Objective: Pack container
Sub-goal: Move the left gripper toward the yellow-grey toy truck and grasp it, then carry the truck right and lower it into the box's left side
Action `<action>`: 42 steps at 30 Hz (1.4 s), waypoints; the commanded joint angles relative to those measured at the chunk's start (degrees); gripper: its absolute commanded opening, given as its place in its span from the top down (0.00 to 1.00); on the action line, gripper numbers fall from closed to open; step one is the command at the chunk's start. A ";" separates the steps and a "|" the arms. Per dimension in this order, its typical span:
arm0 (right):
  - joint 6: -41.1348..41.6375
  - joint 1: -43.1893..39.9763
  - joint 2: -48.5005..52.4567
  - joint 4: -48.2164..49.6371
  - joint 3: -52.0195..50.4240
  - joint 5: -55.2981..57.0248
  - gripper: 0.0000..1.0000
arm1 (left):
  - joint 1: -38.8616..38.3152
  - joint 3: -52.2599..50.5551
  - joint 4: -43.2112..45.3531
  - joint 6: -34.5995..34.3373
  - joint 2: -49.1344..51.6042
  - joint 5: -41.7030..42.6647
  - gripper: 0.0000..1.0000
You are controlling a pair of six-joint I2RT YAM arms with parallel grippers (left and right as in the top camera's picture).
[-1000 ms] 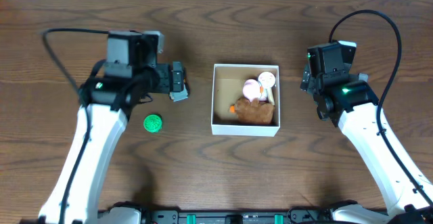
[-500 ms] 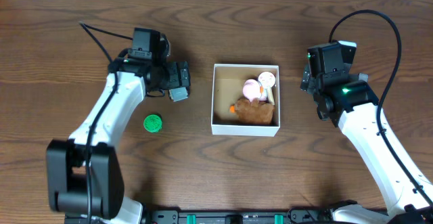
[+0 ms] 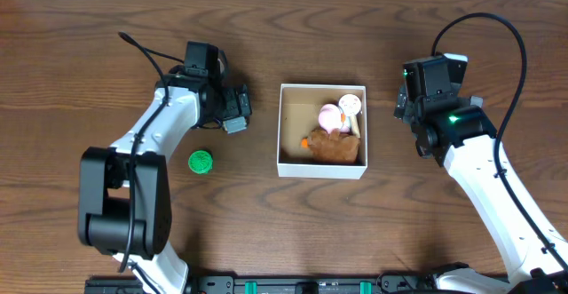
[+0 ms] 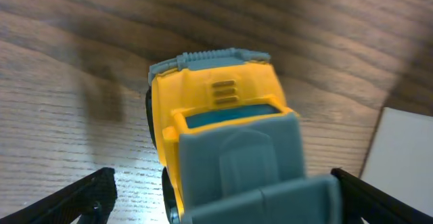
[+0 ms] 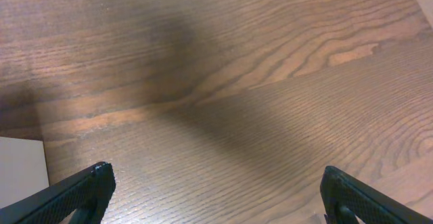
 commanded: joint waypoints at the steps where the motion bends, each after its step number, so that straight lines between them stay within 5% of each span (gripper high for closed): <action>1: 0.28 -0.26 -0.33 -0.04 0.55 0.63 0.01 | -0.09 0.87 0.13 -0.76 1.49 -0.74 0.02; 11: 0.28 -0.26 -0.33 -0.04 0.55 0.63 0.01 | -0.07 0.83 -1.20 -0.74 1.57 -0.76 0.42; 20: 0.28 -0.26 -0.33 -0.04 0.55 0.63 0.01 | -0.07 0.85 -1.33 0.35 -0.24 -0.74 0.50; 31: 0.28 -0.26 -0.33 -0.04 0.55 0.63 0.01 | -1.38 0.85 -5.40 1.66 -15.21 -0.79 0.54; 42: 0.28 -0.22 -0.33 -0.04 0.55 0.63 0.01 | -21.29 0.85 -8.90 1.57 -28.61 -7.52 0.56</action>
